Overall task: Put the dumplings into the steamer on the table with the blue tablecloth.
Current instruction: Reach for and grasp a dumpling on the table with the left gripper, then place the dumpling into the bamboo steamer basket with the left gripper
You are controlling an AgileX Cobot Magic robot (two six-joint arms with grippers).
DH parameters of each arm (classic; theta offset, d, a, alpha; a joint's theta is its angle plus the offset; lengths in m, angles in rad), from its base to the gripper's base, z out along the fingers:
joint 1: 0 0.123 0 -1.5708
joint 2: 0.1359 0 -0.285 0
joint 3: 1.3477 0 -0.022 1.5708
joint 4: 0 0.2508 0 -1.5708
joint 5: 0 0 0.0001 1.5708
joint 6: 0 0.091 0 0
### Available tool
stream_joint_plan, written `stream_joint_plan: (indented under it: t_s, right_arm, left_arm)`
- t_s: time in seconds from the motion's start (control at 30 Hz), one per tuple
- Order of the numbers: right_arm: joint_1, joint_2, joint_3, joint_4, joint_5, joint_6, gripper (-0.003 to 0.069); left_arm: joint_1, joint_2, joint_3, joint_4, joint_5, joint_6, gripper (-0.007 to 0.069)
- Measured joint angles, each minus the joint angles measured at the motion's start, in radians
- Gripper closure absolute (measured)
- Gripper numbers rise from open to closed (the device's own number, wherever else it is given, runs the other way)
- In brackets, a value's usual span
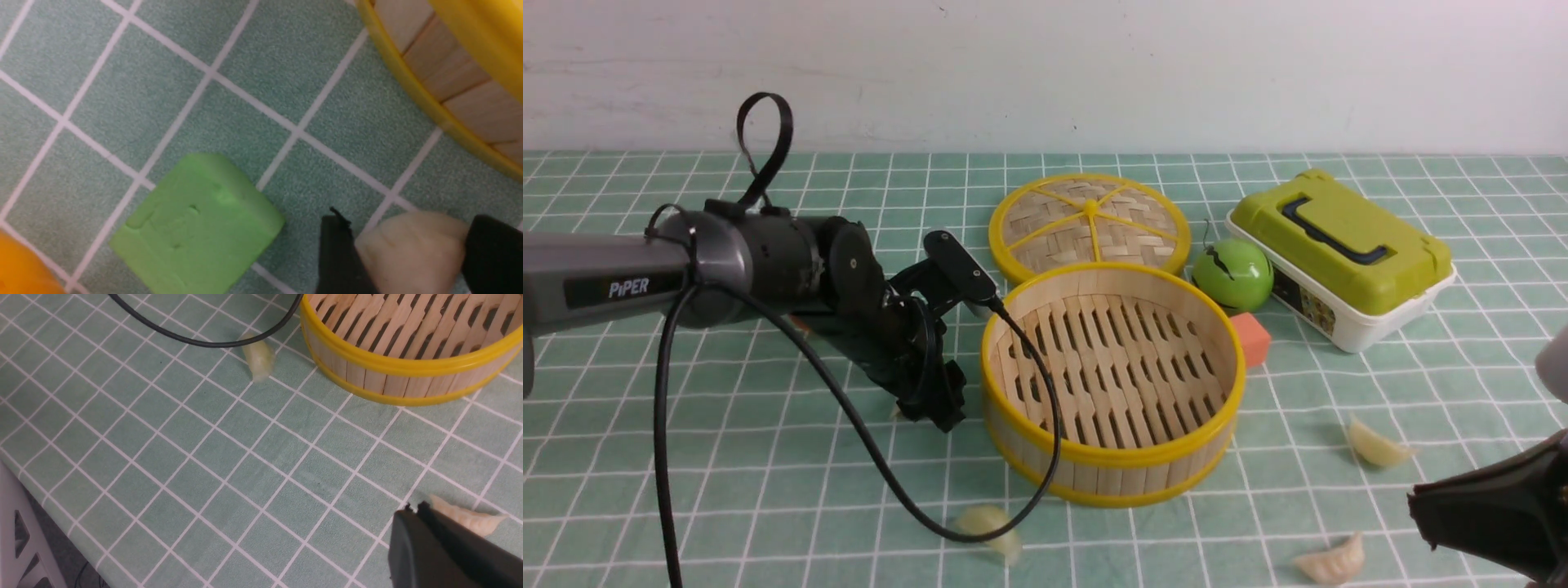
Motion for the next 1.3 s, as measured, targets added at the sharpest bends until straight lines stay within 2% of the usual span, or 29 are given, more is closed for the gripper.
stream_joint_plan:
  t_s: [0.13,0.17,0.3,0.43,0.6,0.7,0.73,0.87,1.0,1.17,1.3]
  right_arm:
    - [0.000,0.000,0.000,-0.002,0.001,0.000,0.0652]
    - [0.000,0.000,0.000,-0.002,0.001,0.000,0.0651]
    - [0.000,0.000,0.000,-0.005,0.001,0.000,0.0648]
    - [0.000,0.000,0.000,-0.005,0.001,0.000,0.0647]
    - [0.000,0.000,0.000,-0.001,0.001,0.000,0.0638]
    - [0.000,-0.004,0.000,0.027,0.001,0.000,0.0636]
    - [0.000,-0.007,0.000,0.032,0.001,0.000,0.0636]
    - [0.000,-0.036,0.000,0.065,0.007,0.000,0.0631]
    - [0.000,-0.084,-0.001,0.098,0.063,0.000,0.0627]
    - [0.000,-0.139,-0.001,0.103,0.145,0.000,0.0621]
    - [0.000,-0.184,-0.001,0.099,0.171,0.000,0.0617]
  left_arm:
    - [0.000,0.000,-0.002,-0.028,0.019,0.000,0.0386]
    - [0.000,-0.002,-0.005,-0.035,0.032,-0.001,0.0400]
    - [0.000,-0.029,-0.005,-0.038,0.098,-0.027,0.0396]
    - [0.000,-0.118,-0.052,-0.039,0.209,-0.120,0.0396]
    - [-0.050,-0.237,-0.198,-0.072,0.355,-0.428,0.0396]
    - [-0.164,-0.242,-0.274,-0.050,0.426,-0.612,0.0396]
    - [-0.187,-0.235,-0.282,-0.040,0.428,-0.636,0.0396]
    - [-0.297,-0.161,-0.334,0.016,0.371,-0.780,0.0396]
    - [-0.331,-0.020,-0.431,0.084,0.236,-0.997,0.0396]
    - [-0.329,0.124,-0.527,0.152,0.158,-1.108,0.0396]
    - [-0.329,0.224,-0.583,0.199,0.153,-1.146,0.0396]
